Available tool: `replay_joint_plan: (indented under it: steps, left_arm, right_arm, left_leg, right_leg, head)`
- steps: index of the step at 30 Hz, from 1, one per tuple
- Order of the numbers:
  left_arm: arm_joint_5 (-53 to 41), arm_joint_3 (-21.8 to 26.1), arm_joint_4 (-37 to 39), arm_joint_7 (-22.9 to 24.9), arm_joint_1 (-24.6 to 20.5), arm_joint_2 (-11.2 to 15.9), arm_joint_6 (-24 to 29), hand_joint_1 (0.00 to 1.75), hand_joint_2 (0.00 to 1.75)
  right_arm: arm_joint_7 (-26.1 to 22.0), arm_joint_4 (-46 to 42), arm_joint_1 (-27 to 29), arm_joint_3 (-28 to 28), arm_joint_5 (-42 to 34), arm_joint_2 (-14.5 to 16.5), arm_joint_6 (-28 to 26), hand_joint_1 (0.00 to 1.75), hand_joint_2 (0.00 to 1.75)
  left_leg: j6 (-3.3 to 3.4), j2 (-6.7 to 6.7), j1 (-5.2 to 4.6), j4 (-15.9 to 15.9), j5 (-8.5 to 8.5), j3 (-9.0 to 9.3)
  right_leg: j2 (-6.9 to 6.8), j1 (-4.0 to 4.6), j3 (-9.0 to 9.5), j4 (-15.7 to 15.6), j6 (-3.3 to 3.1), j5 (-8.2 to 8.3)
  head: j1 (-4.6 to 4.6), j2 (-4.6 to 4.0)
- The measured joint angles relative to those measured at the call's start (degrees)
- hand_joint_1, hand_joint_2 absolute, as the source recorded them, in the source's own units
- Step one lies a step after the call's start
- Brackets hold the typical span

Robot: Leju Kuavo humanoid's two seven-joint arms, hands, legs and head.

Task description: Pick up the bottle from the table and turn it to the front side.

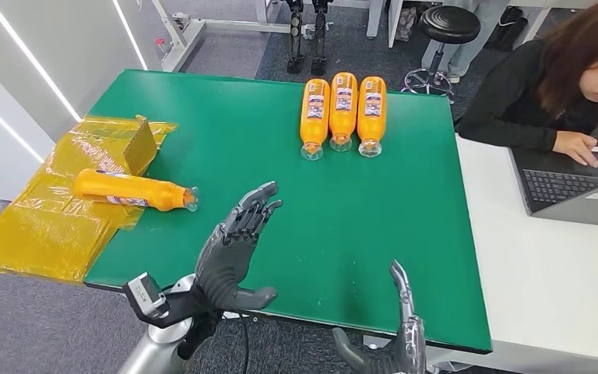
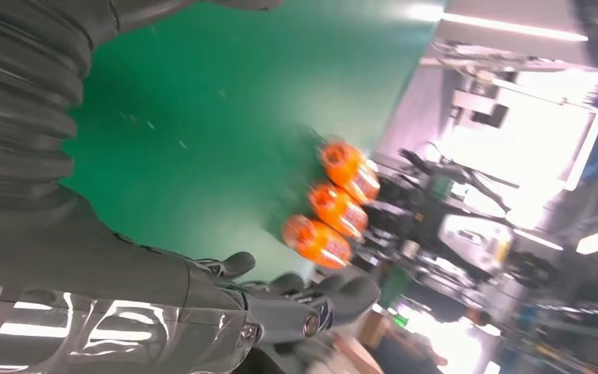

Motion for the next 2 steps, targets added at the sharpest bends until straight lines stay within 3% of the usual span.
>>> replay_joint_plan:
  steps: [2]
  left_arm:
    - [-0.9,0.8,-0.5,0.0,1.3,-0.7,1.2,0.0,1.75]
  right_arm:
    - [0.2,-1.8,0.8,-0.8,2.1,0.0,0.0,0.0,1.75]
  left_leg:
    - [0.0,0.0,0.0,0.0,0.0,0.0]
  right_leg:
    - [-0.01,0.0,0.0,0.0,0.0,0.0]
  head:
    - [0.0,0.0]
